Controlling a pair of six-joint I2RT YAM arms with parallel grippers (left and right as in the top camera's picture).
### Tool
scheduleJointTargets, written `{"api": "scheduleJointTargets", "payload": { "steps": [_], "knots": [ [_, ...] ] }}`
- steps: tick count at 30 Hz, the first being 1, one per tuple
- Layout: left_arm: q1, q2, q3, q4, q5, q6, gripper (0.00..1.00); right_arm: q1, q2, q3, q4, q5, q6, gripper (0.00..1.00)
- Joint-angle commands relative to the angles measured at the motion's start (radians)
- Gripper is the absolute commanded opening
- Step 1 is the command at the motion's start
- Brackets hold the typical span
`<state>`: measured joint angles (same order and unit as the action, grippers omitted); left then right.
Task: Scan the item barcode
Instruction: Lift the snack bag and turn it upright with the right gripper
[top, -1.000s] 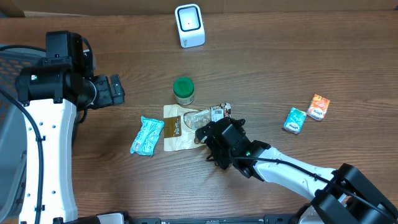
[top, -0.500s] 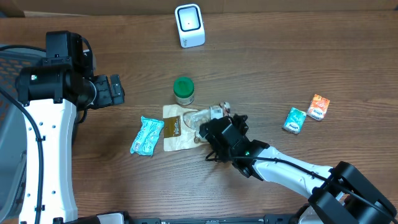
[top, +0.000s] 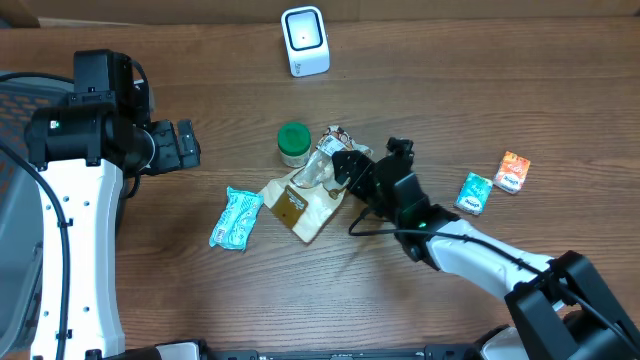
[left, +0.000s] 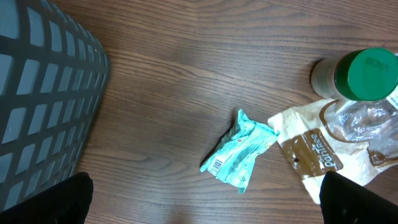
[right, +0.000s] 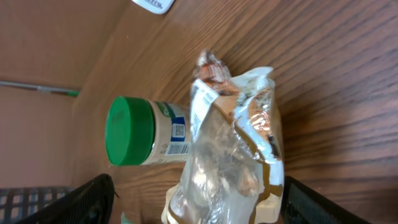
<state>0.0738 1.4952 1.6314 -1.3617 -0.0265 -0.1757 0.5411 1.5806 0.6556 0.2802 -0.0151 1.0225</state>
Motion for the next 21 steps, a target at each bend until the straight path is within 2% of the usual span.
{"api": "scheduleJointTargets", "payload": {
  "steps": [1, 7, 9, 15, 21],
  "knots": [
    [0.005, 0.004, 0.008, 0.002, 0.009, 0.008, 1.0, -0.062, 0.002, -0.002, -0.03, -0.2, -0.055, 0.85],
    [0.005, 0.004, 0.008, 0.002, 0.009, 0.008, 0.99, -0.08, 0.008, -0.002, -0.227, -0.249, -0.024, 0.85],
    [0.005, 0.004, 0.008, 0.002, 0.009, 0.008, 1.0, -0.076, 0.019, -0.002, -0.243, -0.269, -0.024, 0.84],
    [0.005, 0.004, 0.008, 0.002, 0.009, 0.008, 1.0, -0.076, 0.092, -0.002, -0.204, -0.398, 0.009, 0.75],
    [0.005, 0.004, 0.008, 0.002, 0.009, 0.008, 1.0, -0.063, 0.194, -0.002, -0.084, -0.432, -0.016, 0.74]
  ]
}}
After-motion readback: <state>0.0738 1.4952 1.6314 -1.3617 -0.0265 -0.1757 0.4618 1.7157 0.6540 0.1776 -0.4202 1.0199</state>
